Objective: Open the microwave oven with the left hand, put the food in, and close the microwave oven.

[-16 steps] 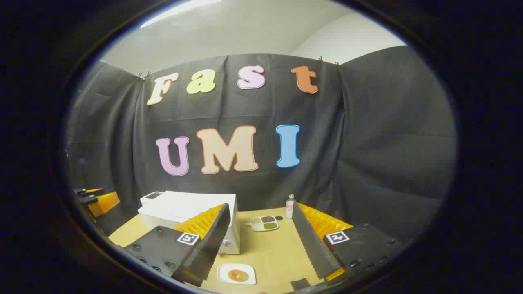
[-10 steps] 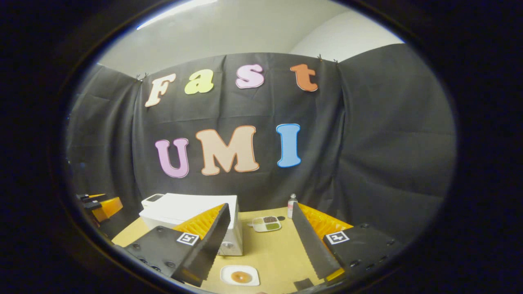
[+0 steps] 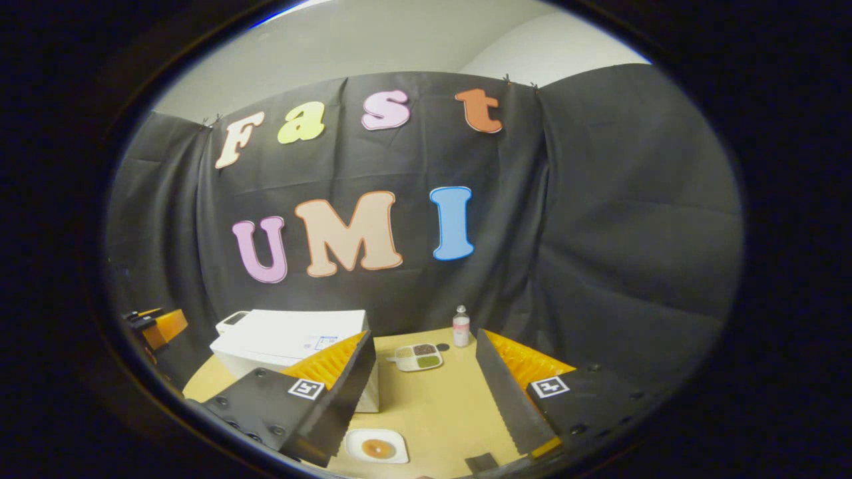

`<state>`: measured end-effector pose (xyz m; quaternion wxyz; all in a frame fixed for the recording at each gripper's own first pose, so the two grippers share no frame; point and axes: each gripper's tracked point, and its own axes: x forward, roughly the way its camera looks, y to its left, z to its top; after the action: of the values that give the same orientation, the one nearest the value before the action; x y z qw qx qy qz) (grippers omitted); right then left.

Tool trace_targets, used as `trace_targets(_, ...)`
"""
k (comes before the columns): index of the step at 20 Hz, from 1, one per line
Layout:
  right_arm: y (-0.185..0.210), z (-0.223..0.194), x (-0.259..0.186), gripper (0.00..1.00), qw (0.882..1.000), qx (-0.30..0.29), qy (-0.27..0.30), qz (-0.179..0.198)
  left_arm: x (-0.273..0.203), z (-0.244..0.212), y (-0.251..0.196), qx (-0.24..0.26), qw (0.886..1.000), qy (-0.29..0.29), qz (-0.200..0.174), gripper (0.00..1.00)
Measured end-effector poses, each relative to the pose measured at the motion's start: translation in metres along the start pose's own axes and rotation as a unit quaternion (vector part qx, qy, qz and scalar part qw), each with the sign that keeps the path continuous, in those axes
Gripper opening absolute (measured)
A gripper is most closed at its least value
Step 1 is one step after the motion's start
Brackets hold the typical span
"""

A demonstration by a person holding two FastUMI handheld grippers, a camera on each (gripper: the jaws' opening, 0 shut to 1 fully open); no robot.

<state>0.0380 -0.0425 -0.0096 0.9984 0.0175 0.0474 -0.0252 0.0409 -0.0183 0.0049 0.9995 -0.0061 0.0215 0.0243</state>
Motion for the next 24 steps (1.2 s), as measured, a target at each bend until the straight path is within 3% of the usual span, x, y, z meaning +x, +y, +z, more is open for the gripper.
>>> trace_targets(3,-0.007,-0.005,0.007,0.94,1.000,-0.005,0.008,-0.003,0.005,-0.006,-0.005,-0.004,1.000,0.008,-0.001,0.93)
trace_targets(6,-0.019,-0.005,0.012,0.94,1.000,-0.010,0.009,-0.013,0.011,-0.019,-0.012,-0.026,0.999,0.023,-0.009,0.99)
trace_targets(8,-0.023,-0.007,0.016,0.94,1.000,-0.007,0.011,-0.016,0.017,-0.032,-0.015,-0.036,0.999,0.036,-0.013,0.95)
trace_targets(13,-0.033,-0.012,0.024,0.94,1.000,0.004,0.016,-0.022,0.026,-0.095,-0.024,-0.052,0.993,0.109,-0.019,0.96)
trace_targets(19,-0.047,-0.031,0.024,0.94,0.998,0.014,0.041,-0.034,0.031,-0.177,-0.036,-0.031,0.980,0.195,-0.037,0.94)
trace_targets(20,-0.049,-0.031,0.023,0.99,0.998,0.015,0.041,-0.036,0.032,-0.187,-0.040,-0.028,0.978,0.202,-0.042,0.93)
trace_targets(24,-0.055,-0.036,0.018,0.94,0.998,0.014,0.046,-0.042,0.039,-0.220,-0.065,-0.015,0.971,0.227,-0.070,0.91)
